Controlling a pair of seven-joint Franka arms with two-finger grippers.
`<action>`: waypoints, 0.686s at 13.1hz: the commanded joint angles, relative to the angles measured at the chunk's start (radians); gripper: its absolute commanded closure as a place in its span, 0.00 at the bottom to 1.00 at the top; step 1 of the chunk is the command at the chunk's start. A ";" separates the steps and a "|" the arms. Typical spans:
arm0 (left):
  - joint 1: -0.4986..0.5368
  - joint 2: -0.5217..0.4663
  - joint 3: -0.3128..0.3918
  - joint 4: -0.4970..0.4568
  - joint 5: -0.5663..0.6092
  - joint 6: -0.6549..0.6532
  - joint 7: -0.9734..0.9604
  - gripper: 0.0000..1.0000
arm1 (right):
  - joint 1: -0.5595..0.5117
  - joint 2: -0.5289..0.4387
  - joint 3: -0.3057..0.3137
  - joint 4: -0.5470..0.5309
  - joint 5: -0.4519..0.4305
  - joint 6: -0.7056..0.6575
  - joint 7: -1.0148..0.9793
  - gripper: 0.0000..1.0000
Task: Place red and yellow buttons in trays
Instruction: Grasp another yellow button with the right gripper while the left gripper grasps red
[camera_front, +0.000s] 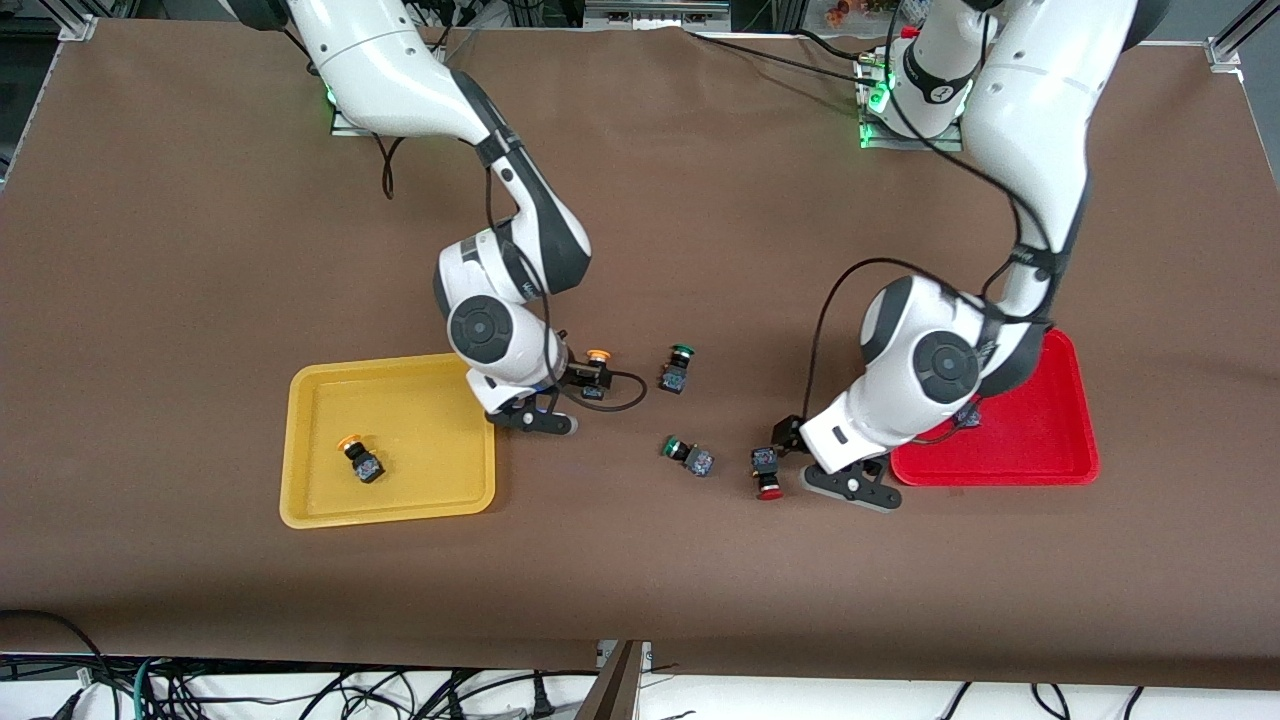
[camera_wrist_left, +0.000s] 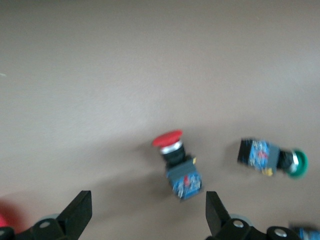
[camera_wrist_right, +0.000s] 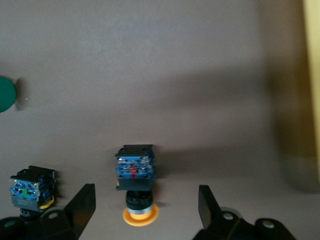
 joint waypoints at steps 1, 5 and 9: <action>-0.051 0.065 0.011 -0.002 -0.014 0.139 -0.124 0.00 | 0.043 0.011 -0.009 -0.036 0.022 0.076 0.058 0.12; -0.071 0.112 0.013 -0.042 -0.008 0.278 -0.180 0.00 | 0.062 0.025 -0.009 -0.061 0.022 0.118 0.061 0.43; -0.063 0.102 0.013 -0.086 -0.009 0.275 -0.197 0.40 | 0.048 0.013 -0.021 -0.054 0.001 0.091 0.005 0.89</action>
